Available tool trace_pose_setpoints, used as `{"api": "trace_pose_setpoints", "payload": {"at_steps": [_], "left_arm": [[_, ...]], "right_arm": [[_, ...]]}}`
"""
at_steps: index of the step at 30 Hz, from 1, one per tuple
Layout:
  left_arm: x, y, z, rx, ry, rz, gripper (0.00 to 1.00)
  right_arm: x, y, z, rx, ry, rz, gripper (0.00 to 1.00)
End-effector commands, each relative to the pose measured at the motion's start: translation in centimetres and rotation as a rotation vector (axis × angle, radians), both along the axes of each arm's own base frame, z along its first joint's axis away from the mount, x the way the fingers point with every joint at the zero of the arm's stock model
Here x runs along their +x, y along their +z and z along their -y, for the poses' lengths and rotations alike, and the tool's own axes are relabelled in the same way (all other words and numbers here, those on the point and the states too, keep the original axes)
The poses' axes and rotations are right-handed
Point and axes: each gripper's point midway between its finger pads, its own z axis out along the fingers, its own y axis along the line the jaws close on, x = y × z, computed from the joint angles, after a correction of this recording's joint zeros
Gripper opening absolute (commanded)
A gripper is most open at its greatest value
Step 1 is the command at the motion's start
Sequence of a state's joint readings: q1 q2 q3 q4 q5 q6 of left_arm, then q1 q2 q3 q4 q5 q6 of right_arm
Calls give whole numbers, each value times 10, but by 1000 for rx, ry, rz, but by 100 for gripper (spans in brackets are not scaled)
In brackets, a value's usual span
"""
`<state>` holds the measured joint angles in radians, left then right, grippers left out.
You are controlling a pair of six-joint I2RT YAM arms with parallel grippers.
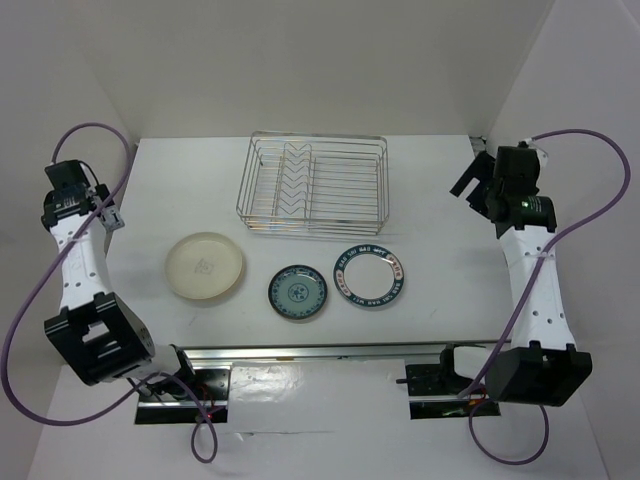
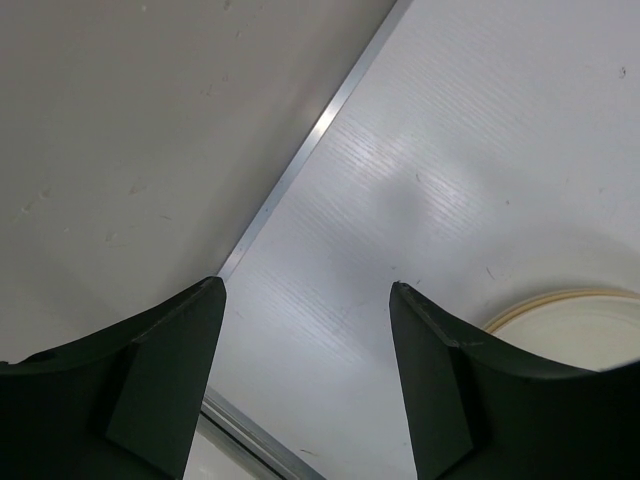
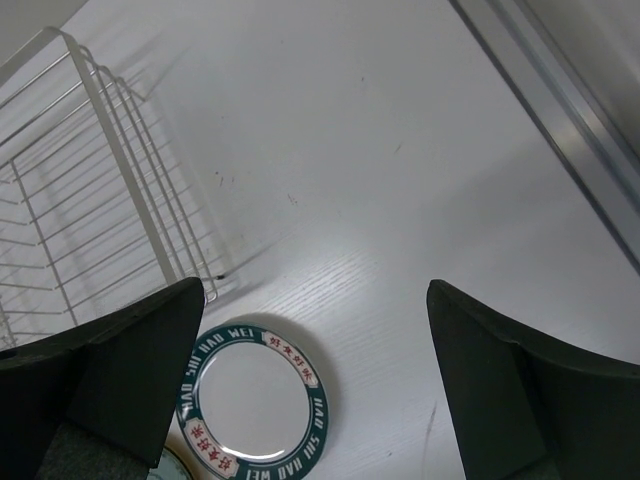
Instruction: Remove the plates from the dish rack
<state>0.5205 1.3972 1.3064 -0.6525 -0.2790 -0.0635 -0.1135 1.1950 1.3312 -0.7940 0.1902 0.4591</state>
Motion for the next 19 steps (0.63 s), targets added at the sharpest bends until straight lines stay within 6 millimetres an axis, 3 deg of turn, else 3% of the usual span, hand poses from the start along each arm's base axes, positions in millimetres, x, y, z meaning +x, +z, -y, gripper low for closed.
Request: {"api": "trace_pose_setpoints", "payload": {"at_steps": [1, 19], "left_arm": [[-5, 12, 2, 18, 15, 49, 80], [-10, 18, 11, 19, -33, 62, 80]], "right_arm": [[-5, 5, -9, 4, 57, 20, 100], [-17, 10, -22, -3, 151, 61, 100]]}}
